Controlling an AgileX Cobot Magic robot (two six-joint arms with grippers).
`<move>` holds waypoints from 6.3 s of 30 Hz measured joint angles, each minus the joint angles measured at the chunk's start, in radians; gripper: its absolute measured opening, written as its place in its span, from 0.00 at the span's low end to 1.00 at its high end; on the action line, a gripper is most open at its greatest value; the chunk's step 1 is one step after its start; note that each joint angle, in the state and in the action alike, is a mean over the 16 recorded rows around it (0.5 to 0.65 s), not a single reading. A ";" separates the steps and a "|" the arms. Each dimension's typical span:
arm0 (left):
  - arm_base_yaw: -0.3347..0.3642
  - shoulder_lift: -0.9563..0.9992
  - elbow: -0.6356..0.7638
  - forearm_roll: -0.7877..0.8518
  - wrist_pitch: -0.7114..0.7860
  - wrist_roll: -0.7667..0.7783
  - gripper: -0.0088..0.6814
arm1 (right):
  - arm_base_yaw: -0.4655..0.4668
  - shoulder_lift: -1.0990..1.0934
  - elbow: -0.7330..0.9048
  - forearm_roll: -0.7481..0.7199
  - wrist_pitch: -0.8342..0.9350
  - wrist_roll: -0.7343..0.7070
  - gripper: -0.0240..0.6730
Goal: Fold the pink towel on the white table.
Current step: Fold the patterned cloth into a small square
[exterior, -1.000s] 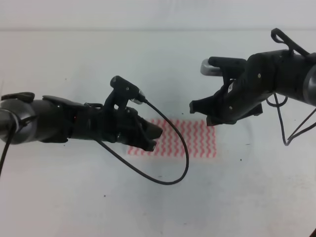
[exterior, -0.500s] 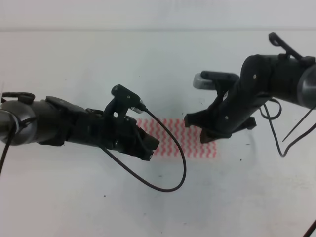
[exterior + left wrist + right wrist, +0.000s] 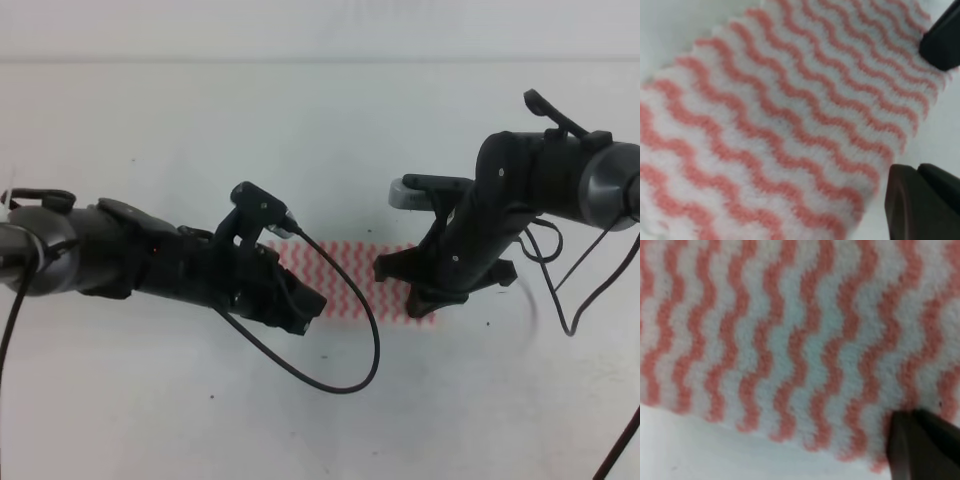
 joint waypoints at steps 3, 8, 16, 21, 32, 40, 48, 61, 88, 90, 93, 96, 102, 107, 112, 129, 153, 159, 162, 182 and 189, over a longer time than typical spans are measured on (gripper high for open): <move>0.000 0.003 0.000 -0.003 0.007 0.000 0.01 | 0.000 -0.002 -0.001 -0.001 0.004 -0.003 0.01; 0.000 0.006 0.000 -0.019 0.021 0.002 0.01 | 0.000 -0.020 -0.002 -0.001 0.000 -0.009 0.01; -0.008 0.019 0.000 -0.076 0.052 0.019 0.01 | 0.000 -0.049 -0.002 0.004 -0.025 -0.017 0.01; -0.015 0.039 -0.001 -0.106 0.065 0.033 0.01 | 0.000 -0.053 -0.002 0.011 -0.038 -0.018 0.01; -0.024 0.052 -0.020 -0.122 0.085 0.068 0.01 | 0.000 -0.052 -0.002 0.022 -0.046 -0.020 0.01; -0.024 0.031 -0.043 -0.122 -0.025 0.093 0.01 | 0.000 -0.052 -0.002 0.024 -0.066 -0.021 0.01; -0.024 0.039 -0.048 -0.106 -0.166 0.094 0.01 | 0.000 -0.052 -0.002 0.027 -0.090 -0.021 0.01; -0.024 0.049 -0.056 -0.052 -0.146 0.050 0.01 | 0.000 -0.052 -0.002 0.031 -0.095 -0.021 0.01; -0.017 0.009 -0.090 0.019 -0.168 -0.001 0.01 | 0.000 -0.053 -0.002 -0.040 -0.118 0.031 0.08; -0.011 0.021 -0.089 0.025 -0.163 -0.003 0.01 | 0.000 -0.053 -0.002 -0.057 -0.117 0.045 0.14; 0.004 0.036 -0.089 0.031 -0.143 -0.004 0.01 | -0.002 -0.052 -0.002 -0.080 -0.117 0.072 0.23; 0.026 0.048 -0.089 0.032 -0.105 -0.003 0.01 | -0.005 -0.050 -0.002 -0.096 -0.116 0.098 0.32; 0.069 0.060 -0.089 0.028 -0.030 0.001 0.01 | -0.013 -0.045 -0.002 -0.105 -0.114 0.129 0.47; 0.094 0.069 -0.089 0.025 0.019 0.010 0.01 | -0.019 -0.041 -0.002 -0.106 -0.114 0.148 0.50; 0.098 0.082 -0.089 0.017 0.038 0.024 0.01 | -0.021 -0.040 -0.002 -0.109 -0.114 0.152 0.50; 0.098 0.109 -0.090 -0.051 0.070 0.097 0.01 | -0.020 -0.034 -0.002 -0.113 -0.127 0.152 0.51; 0.098 0.119 -0.089 -0.129 0.033 0.169 0.01 | -0.022 -0.035 -0.002 -0.128 -0.150 0.156 0.51; 0.098 0.135 -0.090 -0.127 0.034 0.170 0.01 | -0.025 -0.034 -0.002 -0.136 -0.160 0.159 0.49; 0.098 0.146 -0.090 -0.128 0.038 0.169 0.01 | -0.027 -0.034 -0.002 -0.138 -0.164 0.160 0.49; 0.099 0.172 -0.094 -0.144 0.057 0.158 0.01 | -0.048 -0.033 -0.002 -0.149 -0.142 0.160 0.47; 0.100 0.172 -0.095 -0.145 0.059 0.157 0.01 | -0.060 -0.018 -0.002 -0.138 -0.113 0.161 0.47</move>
